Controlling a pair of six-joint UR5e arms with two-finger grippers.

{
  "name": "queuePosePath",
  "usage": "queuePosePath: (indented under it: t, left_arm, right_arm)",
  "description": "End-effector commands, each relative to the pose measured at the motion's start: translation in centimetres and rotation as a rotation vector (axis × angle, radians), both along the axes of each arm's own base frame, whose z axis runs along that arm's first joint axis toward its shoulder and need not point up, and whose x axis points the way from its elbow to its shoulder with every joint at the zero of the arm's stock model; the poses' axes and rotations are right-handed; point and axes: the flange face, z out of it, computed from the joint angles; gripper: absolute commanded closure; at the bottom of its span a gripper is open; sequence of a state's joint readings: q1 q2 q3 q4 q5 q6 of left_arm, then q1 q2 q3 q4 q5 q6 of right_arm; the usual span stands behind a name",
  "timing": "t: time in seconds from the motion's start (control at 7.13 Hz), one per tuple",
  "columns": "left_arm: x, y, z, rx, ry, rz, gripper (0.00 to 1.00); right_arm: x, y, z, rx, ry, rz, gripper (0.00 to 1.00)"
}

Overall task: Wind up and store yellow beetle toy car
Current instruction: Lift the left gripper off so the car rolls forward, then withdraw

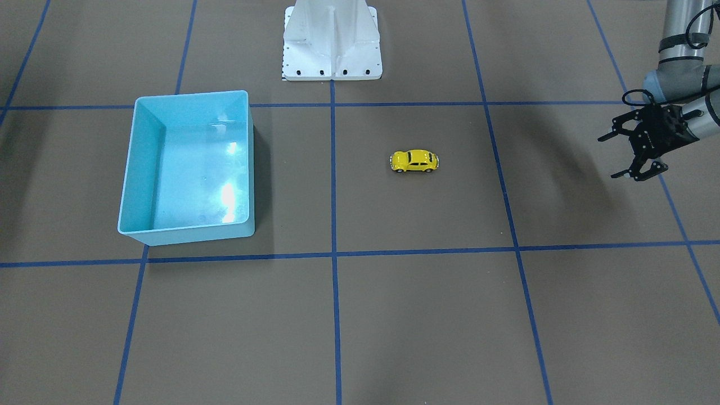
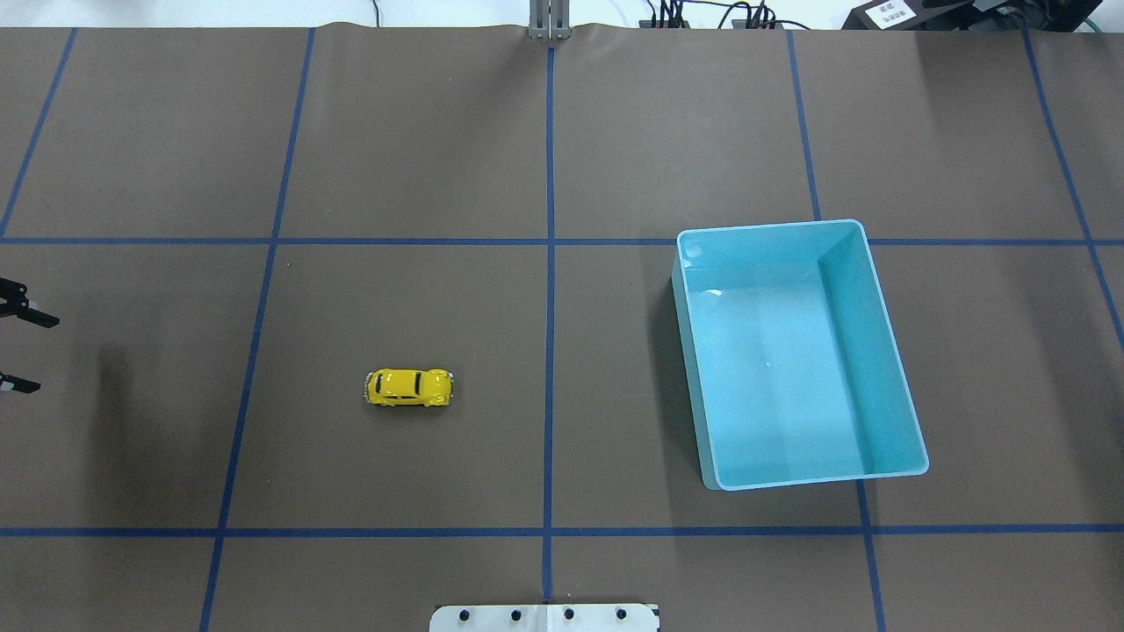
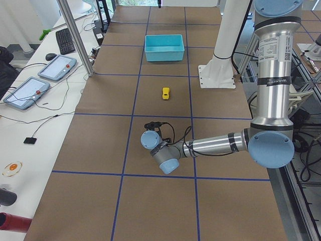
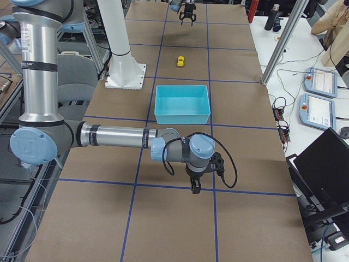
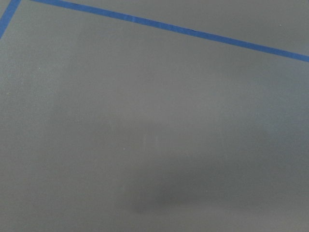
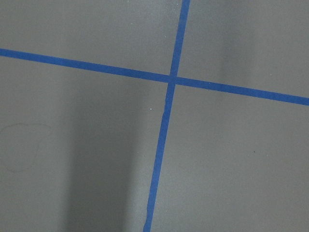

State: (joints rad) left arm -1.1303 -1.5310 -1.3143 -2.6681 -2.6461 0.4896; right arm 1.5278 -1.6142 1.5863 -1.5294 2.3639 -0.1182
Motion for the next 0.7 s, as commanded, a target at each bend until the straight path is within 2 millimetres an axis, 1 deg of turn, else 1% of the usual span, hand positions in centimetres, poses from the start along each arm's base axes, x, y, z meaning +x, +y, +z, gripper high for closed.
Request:
queuePosePath:
  t: [0.0, 0.14, 0.28, 0.42, 0.56]
  left_arm:
    - [-1.5, -2.1, -3.2, -0.091, 0.006, -0.063, 0.0]
    - [-2.0, -2.9, -5.3, -0.141, -0.001, -0.091, 0.0]
    - [-2.2, -4.1, -8.7, -0.186, -0.011, -0.123, 0.0]
    - [-2.1, -4.9, -11.2, -0.246, -0.037, -0.161, 0.0]
    - [-2.1, -5.7, -13.0, -0.257, -0.075, -0.2, 0.0]
  right_arm:
    - [0.0, 0.0, 0.0, 0.0, 0.0, 0.0, 0.0]
    - [0.0, 0.0, 0.0, 0.0, 0.0, 0.0, 0.0]
    - [0.0, 0.0, -0.1, 0.002, 0.0, 0.0, 0.0]
    - [0.0, 0.0, -0.1, 0.002, 0.0, 0.0, 0.0]
    - [0.0, 0.0, 0.0, 0.0, 0.0, 0.0, 0.0]
